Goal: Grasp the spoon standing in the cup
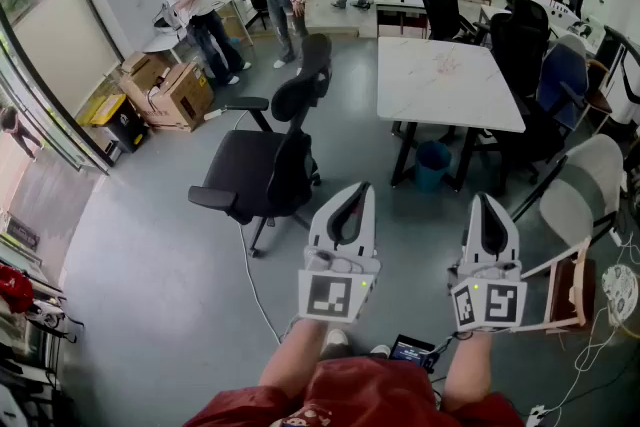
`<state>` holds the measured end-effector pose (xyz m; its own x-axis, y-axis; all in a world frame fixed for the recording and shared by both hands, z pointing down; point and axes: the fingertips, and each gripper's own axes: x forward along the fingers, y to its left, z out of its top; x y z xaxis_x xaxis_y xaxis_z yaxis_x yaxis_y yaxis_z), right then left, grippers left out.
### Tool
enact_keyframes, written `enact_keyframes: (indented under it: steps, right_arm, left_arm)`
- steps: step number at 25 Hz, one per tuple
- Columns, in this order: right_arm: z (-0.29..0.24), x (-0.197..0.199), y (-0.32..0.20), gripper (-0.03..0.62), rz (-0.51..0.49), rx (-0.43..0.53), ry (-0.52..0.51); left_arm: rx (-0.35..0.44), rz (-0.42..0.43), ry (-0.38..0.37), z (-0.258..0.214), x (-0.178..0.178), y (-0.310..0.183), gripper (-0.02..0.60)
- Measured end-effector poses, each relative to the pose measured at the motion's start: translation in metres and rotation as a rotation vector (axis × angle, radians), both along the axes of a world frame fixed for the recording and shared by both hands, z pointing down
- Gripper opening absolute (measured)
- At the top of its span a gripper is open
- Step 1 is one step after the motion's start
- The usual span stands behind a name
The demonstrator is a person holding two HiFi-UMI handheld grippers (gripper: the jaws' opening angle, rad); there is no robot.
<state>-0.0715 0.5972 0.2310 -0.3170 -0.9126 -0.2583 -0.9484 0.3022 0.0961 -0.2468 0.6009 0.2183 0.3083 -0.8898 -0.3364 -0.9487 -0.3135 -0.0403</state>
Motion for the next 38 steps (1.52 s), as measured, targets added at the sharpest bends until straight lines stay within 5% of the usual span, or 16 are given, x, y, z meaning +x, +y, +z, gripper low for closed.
enact_keyframes:
  steps: [21,38]
  right_arm:
    - [0.002,0.027,0.002,0.012,0.022,0.000,-0.047]
    - [0.026,0.080,0.027,0.012,0.065,-0.040,-0.043]
  left_arm:
    - [-0.016,0.017,-0.011,0.004,0.029,0.000,0.006]
    - [-0.064,0.069,-0.009,0.023,0.088,0.015,0.006]
